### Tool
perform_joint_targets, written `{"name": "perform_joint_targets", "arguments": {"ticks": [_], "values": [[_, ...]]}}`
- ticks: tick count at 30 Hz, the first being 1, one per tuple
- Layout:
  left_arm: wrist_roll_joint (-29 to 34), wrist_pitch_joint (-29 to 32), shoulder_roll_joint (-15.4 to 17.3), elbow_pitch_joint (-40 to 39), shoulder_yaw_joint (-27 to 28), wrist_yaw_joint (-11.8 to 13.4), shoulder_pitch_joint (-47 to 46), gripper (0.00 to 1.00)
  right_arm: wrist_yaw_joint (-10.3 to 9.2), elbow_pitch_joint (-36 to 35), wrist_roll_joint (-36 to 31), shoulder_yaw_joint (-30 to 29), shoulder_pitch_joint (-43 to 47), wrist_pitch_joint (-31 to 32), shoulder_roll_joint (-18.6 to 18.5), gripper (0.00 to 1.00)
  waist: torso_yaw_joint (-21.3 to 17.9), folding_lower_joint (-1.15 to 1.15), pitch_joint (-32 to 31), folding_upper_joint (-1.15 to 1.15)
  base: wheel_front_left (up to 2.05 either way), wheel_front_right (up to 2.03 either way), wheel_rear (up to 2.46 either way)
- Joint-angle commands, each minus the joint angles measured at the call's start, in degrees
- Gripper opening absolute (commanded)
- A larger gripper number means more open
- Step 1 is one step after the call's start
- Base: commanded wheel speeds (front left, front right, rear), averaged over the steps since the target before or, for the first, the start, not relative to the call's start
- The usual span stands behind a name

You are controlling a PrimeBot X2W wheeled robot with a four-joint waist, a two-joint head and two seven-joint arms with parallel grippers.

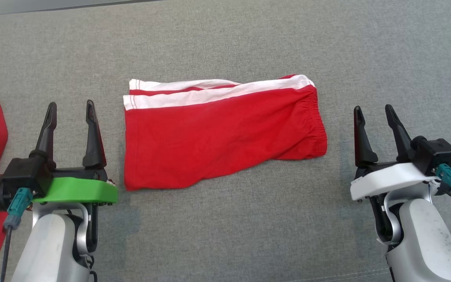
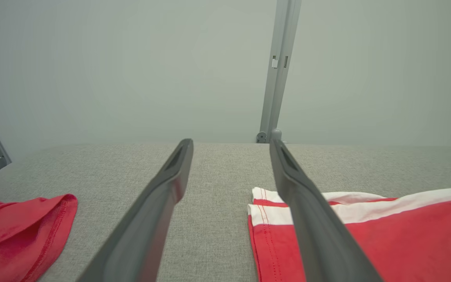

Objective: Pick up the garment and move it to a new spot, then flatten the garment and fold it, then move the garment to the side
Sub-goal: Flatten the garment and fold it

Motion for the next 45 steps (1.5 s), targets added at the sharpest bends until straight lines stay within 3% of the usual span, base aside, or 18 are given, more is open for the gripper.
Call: {"name": "perform_joint_targets", "arguments": {"ticks": [1, 7, 15, 22, 23, 24, 26, 33, 41, 45], "values": [[0.56, -0.31, -0.24, 0.26, 0.34, -0.33, 0.29, 1.0, 0.0, 0.16, -0.31, -0.14, -0.38, 0.06, -0.18, 1.0, 0.14, 0.0, 0.07, 0.0, 0.0, 0.0, 0.0], [1.83, -0.32, -2.03, 0.76, 1.1, -1.51, -0.5, 1.0, 0.0, 1.59, 0.17, 0.96, -2.28, 1.48, -1.07, 1.0, 1.12, 0.0, 0.97, 0.0, 0.0, 0.0, 0.0], [3.5, -0.27, -4.62, 2.58, 1.45, -3.37, -3.16, 1.0, -0.01, 12.14, 3.12, 7.09, -6.81, 6.41, -1.8, 1.0, 3.86, 0.0, 3.31, 0.0, 0.0, 0.0, 0.0], [4.93, -0.27, -6.1, 3.27, 2.55, -4.39, -3.9, 1.0, -0.01, 18.95, 6.27, 9.24, -8.1, 6.95, -1.37, 1.0, 4.55, 0.0, 3.88, 0.0, 0.0, 0.0, 0.0], [5.04, -0.27, -6.22, 3.35, 2.77, -4.55, -3.85, 1.0, -0.01, 19.45, 6.87, 9.61, -8.21, 6.87, -1.36, 0.91, 4.47, 0.0, 3.89, 0.0, 0.0, 0.0, 0.0], [5.21, -0.27, -6.29, 3.39, 3.01, -4.74, -3.84, 1.0, -0.01, 19.83, 7.55, 9.89, -8.32, 6.84, -1.36, 0.45, 4.34, 0.0, 3.91, 0.0, 0.0, 0.0, 0.0], [5.48, -0.27, -6.51, 3.42, 3.45, -4.91, -3.87, 1.0, -0.01, 20.0, 8.57, 10.49, -8.54, 6.55, -1.61, 0.0, 3.97, 0.0, 3.91, 0.0, 0.0, 0.0, 0.0], [6.28, -0.27, -7.07, 3.53, 4.22, -5.8, -4.07, 1.0, -0.1, 18.97, 11.28, 10.5, -8.62, 5.29, -3.51, 0.0, 2.44, 0.0, 3.69, 0.0, 0.0, 0.0, 0.0], [7.24, -0.28, -7.6, 3.74, 4.85, -6.77, -3.93, 1.0, -0.05, 17.3, 13.11, 4.99, -6.29, 4.97, -7.3, 0.0, 1.13, 0.0, 3.35, 0.0, 0.0, 0.0, 0.0], [7.69, -0.28, -7.69, 3.89, 5.29, -7.1, -3.34, 1.0, -0.03, 14.98, 14.35, 5.92, -6.07, 6.52, -7.67, 0.0, 0.49, 0.0, 3.16, 0.0, 0.0, 0.0, 0.0]]}}
